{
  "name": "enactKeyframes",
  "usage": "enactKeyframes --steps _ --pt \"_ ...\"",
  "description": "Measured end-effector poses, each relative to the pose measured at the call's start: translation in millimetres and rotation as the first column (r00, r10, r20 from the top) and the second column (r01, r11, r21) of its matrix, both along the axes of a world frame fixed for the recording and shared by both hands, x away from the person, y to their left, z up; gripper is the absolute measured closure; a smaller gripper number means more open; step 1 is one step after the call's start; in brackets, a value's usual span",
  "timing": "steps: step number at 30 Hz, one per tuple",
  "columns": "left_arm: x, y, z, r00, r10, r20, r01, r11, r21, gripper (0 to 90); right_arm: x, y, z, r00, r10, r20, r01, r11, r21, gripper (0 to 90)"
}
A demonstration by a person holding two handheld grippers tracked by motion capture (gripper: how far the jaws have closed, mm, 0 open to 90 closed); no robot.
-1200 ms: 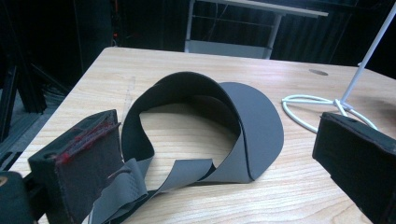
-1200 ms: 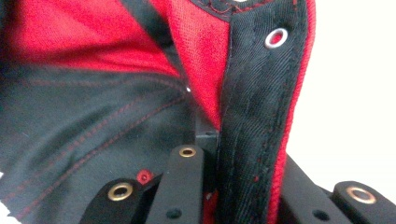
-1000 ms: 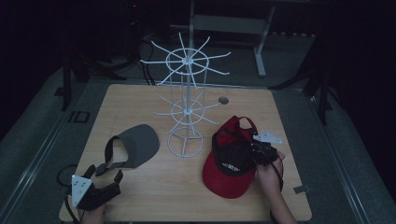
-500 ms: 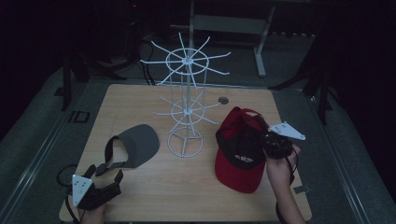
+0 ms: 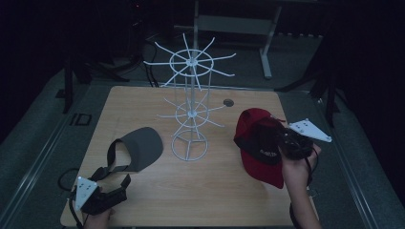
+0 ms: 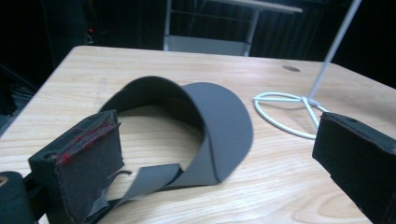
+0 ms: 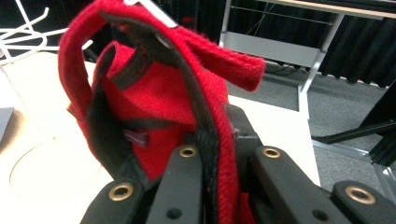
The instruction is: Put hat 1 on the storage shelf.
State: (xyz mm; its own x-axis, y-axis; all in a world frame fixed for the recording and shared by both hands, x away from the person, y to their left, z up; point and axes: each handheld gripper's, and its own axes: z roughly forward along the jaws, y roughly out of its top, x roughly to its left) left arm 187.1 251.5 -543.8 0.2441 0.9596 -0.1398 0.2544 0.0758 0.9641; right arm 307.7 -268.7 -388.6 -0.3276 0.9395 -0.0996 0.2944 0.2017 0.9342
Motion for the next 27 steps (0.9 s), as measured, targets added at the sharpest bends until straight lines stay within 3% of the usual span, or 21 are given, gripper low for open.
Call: enactKeyframes --steps 4,5,7,11,14,16,20,24,27 --pt "0.7 -4.1 6.5 0.9988 -0.027 -0.041 0.028 0.9994 0.021 1.8 -1.5 -2.1 3.3 1.0 0.001 0.009 0.0 0.9999 -0.01 86.1" --pt "-0.4 -5.9 11.3 0.9968 -0.07 -0.04 0.07 0.9974 0.017 1.8 -2.3 -4.4 5.2 0.9999 -0.003 0.013 0.003 1.0 -0.005 86.0" --pt "-0.7 -8.4 16.2 0.9942 -0.098 -0.046 0.099 0.9948 0.026 1.8 -3.1 -6.2 7.1 0.9998 0.0 0.018 0.0 1.0 -0.002 86.0" --pt "-1.9 -13.6 23.4 0.9898 -0.135 -0.045 0.137 0.99 0.036 1.8 -7.1 -5.7 12.4 0.9996 0.012 0.027 -0.012 0.9999 0.005 86.0" --pt "-2.8 -20.9 33.8 0.9806 -0.191 -0.041 0.193 0.9807 0.031 2.0 -10.3 -3.7 17.2 0.9992 0.027 0.031 -0.027 0.9996 0.007 86.0" --pt "-3.0 -22.7 37.1 0.9798 -0.196 -0.04 0.197 0.98 0.029 3.3 -12.8 -1.9 20.9 0.9988 0.033 0.037 -0.034 0.9994 0.011 86.0" --pt "-2.3 -32.2 55.5 0.969 -0.246 -0.02 0.247 0.9687 0.027 3.3 -17.3 0.8 28.3 0.9979 0.045 0.047 -0.046 0.9988 0.016 86.0" --pt "0.4 -41.3 67.3 0.9526 -0.304 -0.017 0.304 0.9514 0.049 3.7 -19.8 3.1 33.2 0.9973 0.054 0.05 -0.056 0.9982 0.021 85.9" --pt "1.9 -46.5 72.0 0.9468 -0.321 -0.017 0.322 0.9453 0.054 3.9 -22.2 4.7 35.6 0.9967 0.063 0.051 -0.065 0.9975 0.028 86.0"
